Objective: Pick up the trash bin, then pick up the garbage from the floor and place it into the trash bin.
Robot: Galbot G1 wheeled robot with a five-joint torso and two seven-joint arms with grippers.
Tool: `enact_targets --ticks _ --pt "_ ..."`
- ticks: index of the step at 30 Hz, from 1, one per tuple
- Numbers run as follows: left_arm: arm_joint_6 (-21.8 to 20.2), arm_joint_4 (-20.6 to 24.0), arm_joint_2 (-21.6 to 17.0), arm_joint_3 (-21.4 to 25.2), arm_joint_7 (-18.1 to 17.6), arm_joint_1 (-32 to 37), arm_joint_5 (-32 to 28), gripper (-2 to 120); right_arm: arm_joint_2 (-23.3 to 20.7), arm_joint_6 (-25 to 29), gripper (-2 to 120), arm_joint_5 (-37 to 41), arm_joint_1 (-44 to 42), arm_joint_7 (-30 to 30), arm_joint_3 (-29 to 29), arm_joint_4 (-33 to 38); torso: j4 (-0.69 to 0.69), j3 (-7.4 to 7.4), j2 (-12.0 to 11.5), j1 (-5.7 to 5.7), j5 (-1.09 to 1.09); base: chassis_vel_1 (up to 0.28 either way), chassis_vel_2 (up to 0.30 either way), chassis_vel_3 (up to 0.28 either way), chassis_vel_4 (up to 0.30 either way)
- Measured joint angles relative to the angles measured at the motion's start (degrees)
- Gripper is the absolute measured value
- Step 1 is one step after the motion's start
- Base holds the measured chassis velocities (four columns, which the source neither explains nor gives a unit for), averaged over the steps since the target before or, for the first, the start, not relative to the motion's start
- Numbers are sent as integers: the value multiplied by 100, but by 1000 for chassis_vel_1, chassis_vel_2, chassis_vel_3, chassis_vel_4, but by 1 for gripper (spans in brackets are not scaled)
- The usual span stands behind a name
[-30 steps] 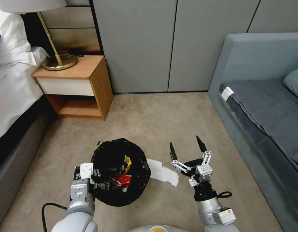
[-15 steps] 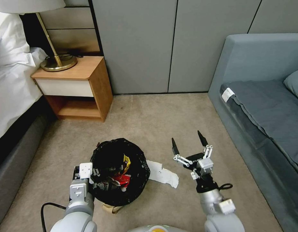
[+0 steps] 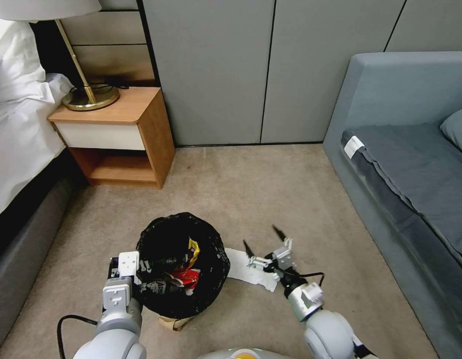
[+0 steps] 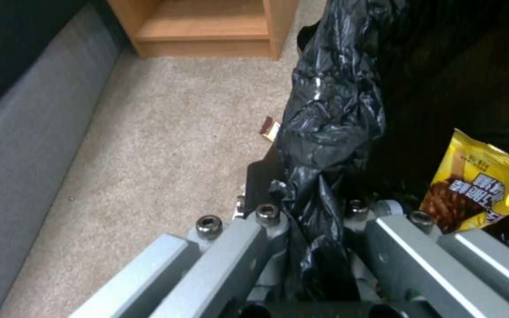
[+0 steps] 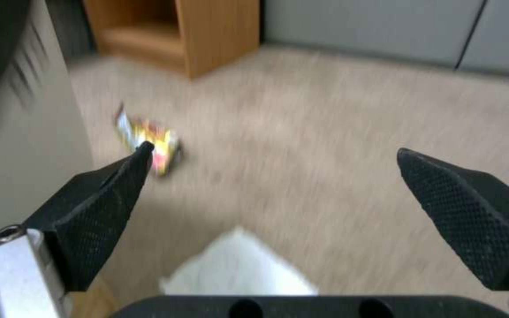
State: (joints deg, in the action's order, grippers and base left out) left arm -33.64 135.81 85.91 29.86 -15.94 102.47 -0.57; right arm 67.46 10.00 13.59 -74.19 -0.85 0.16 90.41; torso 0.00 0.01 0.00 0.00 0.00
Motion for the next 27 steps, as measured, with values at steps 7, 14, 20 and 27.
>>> enact_targets --ticks 7,14,20,27 --pt "-4 0 14 10 -3 3 3 1 253 -64 100 -47 720 -126 -545 -1301 1 0 0 0 0 0 0 0 0" --pt "-7 -62 23 -9 -6 -18 15 1 364 -198 100 -24 1047 -452 -639 -1920 0 0 0 0 -1 0 0 0 0" --pt "-7 -90 32 -28 -8 -33 22 1 490 -303 100 -45 1181 -526 -618 -2329 0 0 0 0 0 0 0 0 0" --pt "-7 -81 33 -29 -10 12 32 1 683 -446 100 -113 1294 -695 -490 -2775 0 0 0 0 0 0 0 0 0"
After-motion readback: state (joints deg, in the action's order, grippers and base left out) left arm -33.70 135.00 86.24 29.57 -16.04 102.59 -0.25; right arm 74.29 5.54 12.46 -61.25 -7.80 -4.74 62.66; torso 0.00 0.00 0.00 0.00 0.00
